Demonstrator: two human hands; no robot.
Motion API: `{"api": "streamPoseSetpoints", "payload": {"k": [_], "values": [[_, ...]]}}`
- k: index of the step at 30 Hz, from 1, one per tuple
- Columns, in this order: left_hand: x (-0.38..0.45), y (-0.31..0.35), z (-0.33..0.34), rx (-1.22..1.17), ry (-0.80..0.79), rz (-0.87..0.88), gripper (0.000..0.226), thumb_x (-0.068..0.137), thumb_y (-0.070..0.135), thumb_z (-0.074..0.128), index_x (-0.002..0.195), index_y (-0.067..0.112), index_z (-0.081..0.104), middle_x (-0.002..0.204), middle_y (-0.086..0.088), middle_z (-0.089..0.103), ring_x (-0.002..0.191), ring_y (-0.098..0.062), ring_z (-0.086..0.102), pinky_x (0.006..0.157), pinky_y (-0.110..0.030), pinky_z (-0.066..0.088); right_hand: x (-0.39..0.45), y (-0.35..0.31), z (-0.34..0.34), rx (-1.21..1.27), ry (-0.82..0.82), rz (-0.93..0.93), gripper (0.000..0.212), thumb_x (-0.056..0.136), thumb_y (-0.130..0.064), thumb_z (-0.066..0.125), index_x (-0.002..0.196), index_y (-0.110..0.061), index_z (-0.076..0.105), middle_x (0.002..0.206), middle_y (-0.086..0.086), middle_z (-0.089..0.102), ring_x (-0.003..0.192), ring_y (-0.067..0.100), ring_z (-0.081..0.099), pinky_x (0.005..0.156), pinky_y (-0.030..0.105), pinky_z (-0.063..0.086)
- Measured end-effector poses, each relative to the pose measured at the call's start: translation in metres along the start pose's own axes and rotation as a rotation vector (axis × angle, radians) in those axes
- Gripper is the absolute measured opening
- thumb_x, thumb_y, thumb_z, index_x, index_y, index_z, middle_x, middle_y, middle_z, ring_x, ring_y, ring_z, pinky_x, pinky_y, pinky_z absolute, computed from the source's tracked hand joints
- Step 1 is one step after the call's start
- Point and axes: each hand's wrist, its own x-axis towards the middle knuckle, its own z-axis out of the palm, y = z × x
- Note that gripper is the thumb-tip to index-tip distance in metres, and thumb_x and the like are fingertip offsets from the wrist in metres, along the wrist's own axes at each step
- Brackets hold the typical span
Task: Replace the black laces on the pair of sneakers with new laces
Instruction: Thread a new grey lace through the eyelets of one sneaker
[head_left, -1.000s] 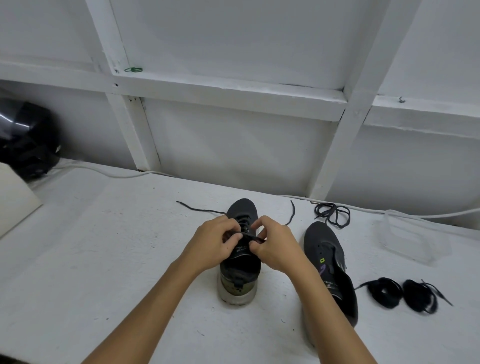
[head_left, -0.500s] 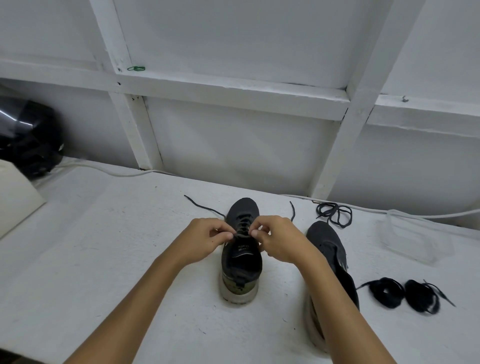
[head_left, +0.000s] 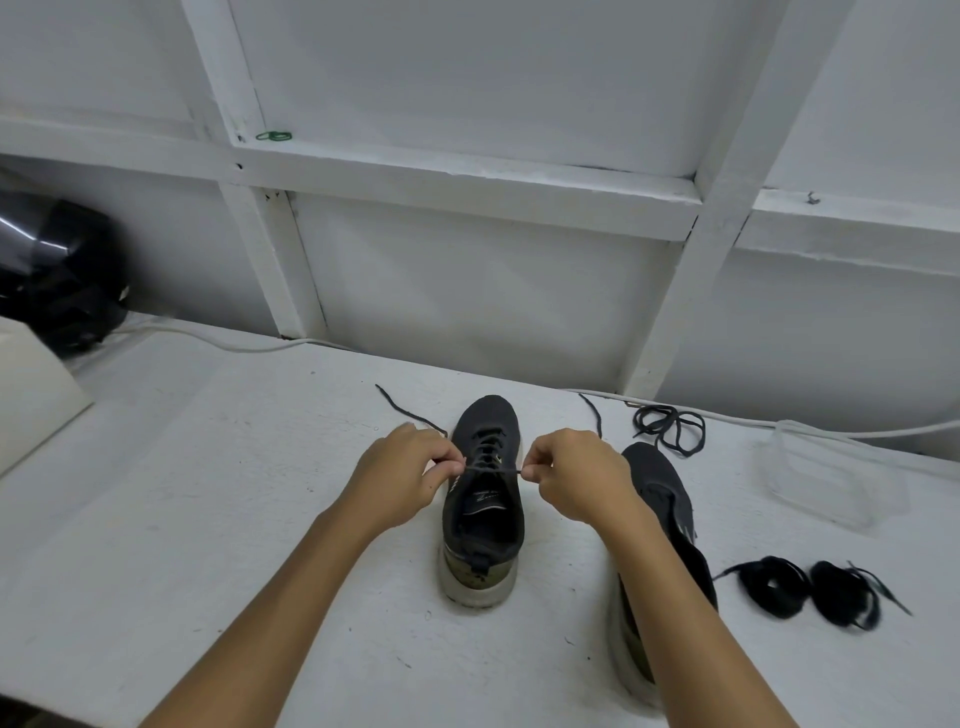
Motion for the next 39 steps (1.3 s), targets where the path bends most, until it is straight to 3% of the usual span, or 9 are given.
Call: {"api": "streamPoseSetpoints", "payload": {"k": [6,10,17,20,25,27,31,34,39], "values": [[-0.003,-0.007,-0.003,0.029,-0.015,0.015,0.021,0.098,0.017,0.059,0.105,0.036,0.066,0.095,0.019,0.068,0.095,-0.005,0.059,0.107,-0.029,0.031,-0.002,0.002,0.003,-0.012,-0.098,-0.074,0.035,0.091,-0.001,0.055,0.102,-0.031,0.071,0.093,-0.014,0.071,0.090,0.010,0.064,0.067,0.026,0.047],[-0.017,-0.011,-0.006,-0.059,-0.034,-0.047,0.027,0.095,0.007,0.056,0.092,0.030,0.070,0.083,0.018,0.066,0.078,-0.003,0.062,0.076,-0.023,0.050,-0.004,0.010,0.003,-0.030,-0.082,-0.085,0.042,0.083,0.006,0.049,0.084,-0.034,0.063,0.093,-0.011,0.071,0.089,0.014,0.065,0.063,0.025,0.047],[-0.007,0.001,0.009,-0.126,0.154,-0.281,0.026,0.095,0.012,0.061,0.116,0.021,0.075,0.098,0.000,0.076,0.089,-0.016,0.069,0.084,-0.026,0.053,0.001,0.010,0.009,-0.004,0.035,0.006,0.049,0.092,0.003,0.052,0.124,-0.029,0.070,0.112,-0.002,0.072,0.103,0.018,0.065,0.083,0.029,0.054],[-0.001,0.016,0.015,-0.212,0.230,-0.370,0.023,0.095,0.014,0.062,0.113,0.019,0.076,0.083,-0.002,0.076,0.076,-0.019,0.070,0.076,-0.024,0.051,0.004,0.008,0.017,0.142,0.099,0.041,0.047,0.095,0.002,0.054,0.131,-0.026,0.067,0.117,0.004,0.072,0.110,0.023,0.063,0.082,0.027,0.050],[0.009,0.033,0.020,-0.421,0.301,-0.474,0.024,0.094,0.014,0.064,0.113,0.021,0.076,0.075,0.003,0.074,0.061,-0.001,0.064,0.059,0.000,0.040,0.006,0.002,0.023,0.591,0.193,0.114,0.031,0.096,-0.007,0.061,0.120,-0.021,0.074,0.082,0.005,0.077,0.071,0.005,0.071,0.062,0.022,0.055],[0.012,0.035,0.021,-0.455,0.304,-0.493,0.026,0.094,0.018,0.064,0.118,0.023,0.073,0.073,0.008,0.073,0.059,0.006,0.062,0.059,-0.001,0.041,0.007,0.000,0.026,0.674,0.217,0.127,0.028,0.095,-0.014,0.066,0.121,-0.024,0.074,0.070,-0.003,0.075,0.058,-0.004,0.065,0.062,0.016,0.051],[0.014,0.039,0.020,-0.448,0.257,-0.465,0.032,0.095,0.024,0.062,0.126,0.027,0.069,0.079,0.011,0.074,0.068,0.005,0.062,0.065,-0.007,0.045,0.010,-0.006,0.032,0.861,0.174,0.118,0.034,0.093,-0.017,0.069,0.127,-0.020,0.070,0.082,-0.005,0.078,0.080,0.007,0.073,0.088,0.038,0.061],[0.014,0.042,0.018,-0.499,0.234,-0.439,0.038,0.092,0.024,0.067,0.130,0.024,0.065,0.103,0.009,0.074,0.079,0.009,0.061,0.071,-0.002,0.041,0.010,-0.008,0.032,0.952,0.143,0.087,0.038,0.087,-0.023,0.077,0.124,-0.021,0.071,0.089,-0.007,0.078,0.090,0.013,0.074,0.084,0.039,0.062],[0.012,0.041,0.021,-0.559,0.230,-0.344,0.033,0.087,0.014,0.075,0.116,0.027,0.067,0.099,0.007,0.075,0.086,0.002,0.069,0.085,-0.017,0.055,0.013,-0.008,0.034,0.944,0.154,0.105,0.027,0.087,-0.015,0.077,0.111,-0.023,0.068,0.085,-0.002,0.077,0.078,0.014,0.073,0.068,0.029,0.059]]}}
